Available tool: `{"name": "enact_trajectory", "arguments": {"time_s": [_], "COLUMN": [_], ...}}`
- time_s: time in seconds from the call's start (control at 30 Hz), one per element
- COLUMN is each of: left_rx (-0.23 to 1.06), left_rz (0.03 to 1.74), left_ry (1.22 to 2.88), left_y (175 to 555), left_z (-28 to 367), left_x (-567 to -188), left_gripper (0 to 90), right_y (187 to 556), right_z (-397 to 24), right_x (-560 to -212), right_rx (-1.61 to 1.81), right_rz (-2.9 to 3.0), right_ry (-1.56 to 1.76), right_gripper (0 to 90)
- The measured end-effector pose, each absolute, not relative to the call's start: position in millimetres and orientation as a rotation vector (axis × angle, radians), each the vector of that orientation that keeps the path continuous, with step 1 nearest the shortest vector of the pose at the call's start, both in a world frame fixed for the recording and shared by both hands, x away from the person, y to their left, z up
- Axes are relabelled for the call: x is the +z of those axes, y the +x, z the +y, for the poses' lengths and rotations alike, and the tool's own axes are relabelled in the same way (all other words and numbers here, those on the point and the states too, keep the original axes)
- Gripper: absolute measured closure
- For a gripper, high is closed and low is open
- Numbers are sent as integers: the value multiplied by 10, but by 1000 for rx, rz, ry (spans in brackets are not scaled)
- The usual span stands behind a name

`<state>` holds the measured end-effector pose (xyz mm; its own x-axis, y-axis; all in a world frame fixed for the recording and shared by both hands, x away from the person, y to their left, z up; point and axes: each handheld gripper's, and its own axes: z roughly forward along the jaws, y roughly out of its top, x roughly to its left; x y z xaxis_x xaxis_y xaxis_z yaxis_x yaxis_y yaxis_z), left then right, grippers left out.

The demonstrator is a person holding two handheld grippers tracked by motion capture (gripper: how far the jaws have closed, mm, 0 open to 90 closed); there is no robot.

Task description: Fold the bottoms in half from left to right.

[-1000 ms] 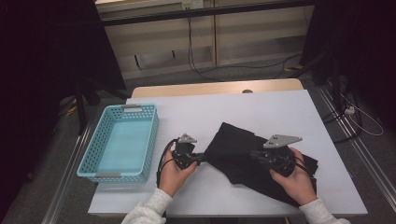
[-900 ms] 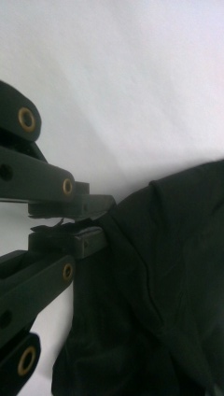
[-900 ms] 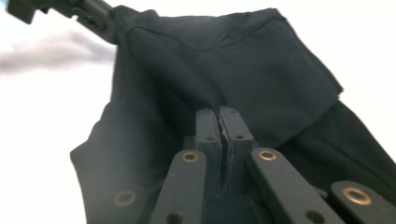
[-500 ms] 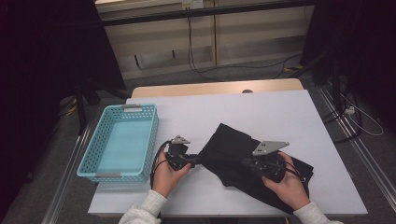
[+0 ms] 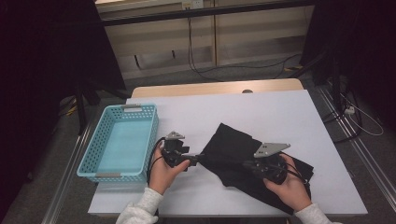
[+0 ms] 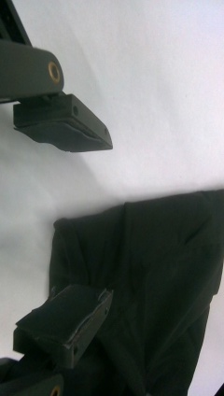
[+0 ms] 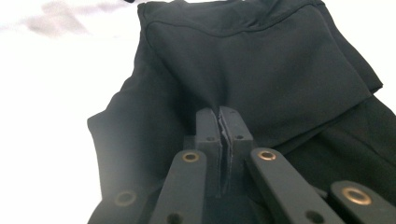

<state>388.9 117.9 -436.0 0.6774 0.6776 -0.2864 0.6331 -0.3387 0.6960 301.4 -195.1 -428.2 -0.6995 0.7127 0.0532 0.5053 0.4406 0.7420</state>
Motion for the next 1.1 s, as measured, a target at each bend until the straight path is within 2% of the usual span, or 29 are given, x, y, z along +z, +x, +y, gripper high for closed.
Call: {"name": "enact_trajectory", "arguments": {"time_s": [0.53,1.1], "left_rx": [80,112], "left_rz": [1002,1020], "left_ry": [2064,2051], "left_y": [3967,4018], "left_z": [1099,1201], "left_x": [-4386,-4345], "left_gripper": [214,183], "right_y": [2799,2804], "right_z": [-2007,-2077], "right_x": [-4220,-4233], "right_rx": [1133,1126], "right_rz": [2431,2426], "right_ry": [1044,1071], "right_gripper": [876,877]}}
